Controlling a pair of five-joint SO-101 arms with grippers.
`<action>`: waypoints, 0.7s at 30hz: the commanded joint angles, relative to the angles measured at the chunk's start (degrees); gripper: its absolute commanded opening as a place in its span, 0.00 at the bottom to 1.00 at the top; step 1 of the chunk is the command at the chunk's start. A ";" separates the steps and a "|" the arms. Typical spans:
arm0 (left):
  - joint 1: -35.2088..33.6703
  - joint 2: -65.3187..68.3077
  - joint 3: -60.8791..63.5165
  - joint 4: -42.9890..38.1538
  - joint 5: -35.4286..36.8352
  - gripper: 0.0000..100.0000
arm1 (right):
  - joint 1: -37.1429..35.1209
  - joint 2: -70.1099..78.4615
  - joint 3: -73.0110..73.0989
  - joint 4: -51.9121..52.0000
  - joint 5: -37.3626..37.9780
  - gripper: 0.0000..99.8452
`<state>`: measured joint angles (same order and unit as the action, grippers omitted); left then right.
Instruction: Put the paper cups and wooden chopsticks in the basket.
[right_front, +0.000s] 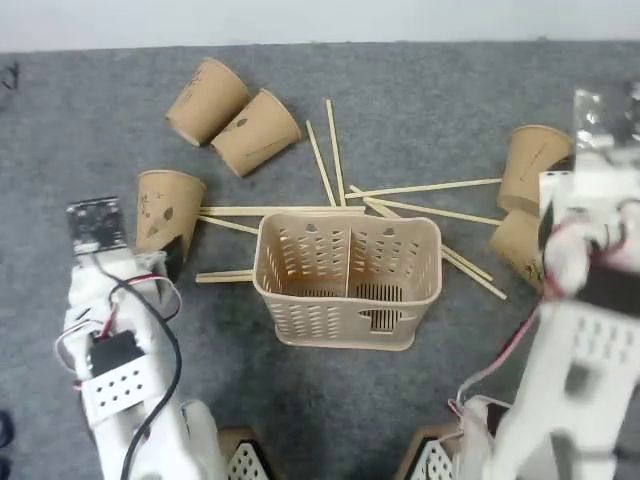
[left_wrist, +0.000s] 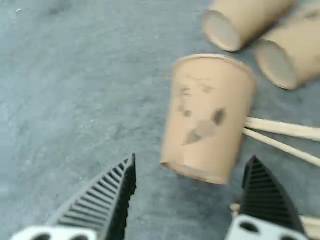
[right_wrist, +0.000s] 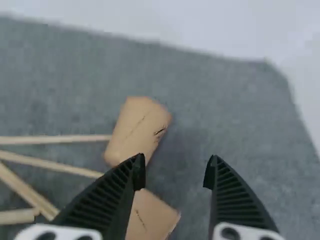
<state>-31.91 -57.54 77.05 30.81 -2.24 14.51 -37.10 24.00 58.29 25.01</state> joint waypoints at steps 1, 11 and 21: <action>-2.37 -1.23 -0.22 -1.23 1.85 0.33 | -4.18 10.51 -0.35 0.31 13.10 0.21; -2.29 -1.23 3.74 -1.14 1.85 0.33 | -13.93 18.42 11.25 -3.56 29.54 0.21; -2.20 -1.23 4.09 -1.49 1.85 0.33 | -14.46 19.21 24.88 -20.62 31.12 0.21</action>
<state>-34.20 -57.54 81.54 30.73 -0.75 0.70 -17.76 47.30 41.85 55.34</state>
